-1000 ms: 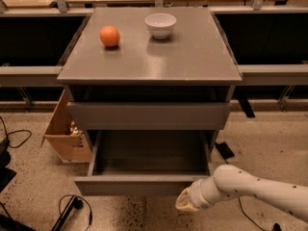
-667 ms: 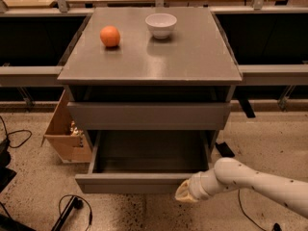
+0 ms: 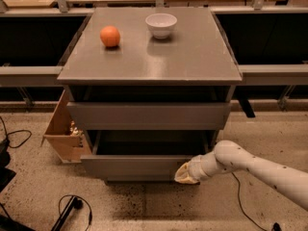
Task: Close middle drawer
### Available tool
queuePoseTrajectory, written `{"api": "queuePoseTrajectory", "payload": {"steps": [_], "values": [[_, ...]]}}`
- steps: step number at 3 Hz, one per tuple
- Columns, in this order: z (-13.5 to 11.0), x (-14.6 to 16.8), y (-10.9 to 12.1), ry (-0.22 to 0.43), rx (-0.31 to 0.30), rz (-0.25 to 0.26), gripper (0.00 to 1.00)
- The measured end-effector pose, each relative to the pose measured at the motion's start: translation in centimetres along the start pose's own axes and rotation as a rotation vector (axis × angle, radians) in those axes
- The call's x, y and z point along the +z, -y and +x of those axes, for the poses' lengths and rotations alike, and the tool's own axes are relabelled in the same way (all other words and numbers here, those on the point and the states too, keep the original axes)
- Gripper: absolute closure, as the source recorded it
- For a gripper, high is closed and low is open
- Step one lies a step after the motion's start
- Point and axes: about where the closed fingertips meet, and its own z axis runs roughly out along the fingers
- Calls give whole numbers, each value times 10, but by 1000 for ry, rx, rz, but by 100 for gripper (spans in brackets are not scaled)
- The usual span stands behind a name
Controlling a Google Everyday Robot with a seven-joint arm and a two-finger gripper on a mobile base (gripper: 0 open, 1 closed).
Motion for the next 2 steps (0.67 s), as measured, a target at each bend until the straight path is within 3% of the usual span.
{"api": "queuePoseTrajectory", "payload": {"steps": [2], "values": [[-3, 50, 25, 23, -30, 8, 100]]}}
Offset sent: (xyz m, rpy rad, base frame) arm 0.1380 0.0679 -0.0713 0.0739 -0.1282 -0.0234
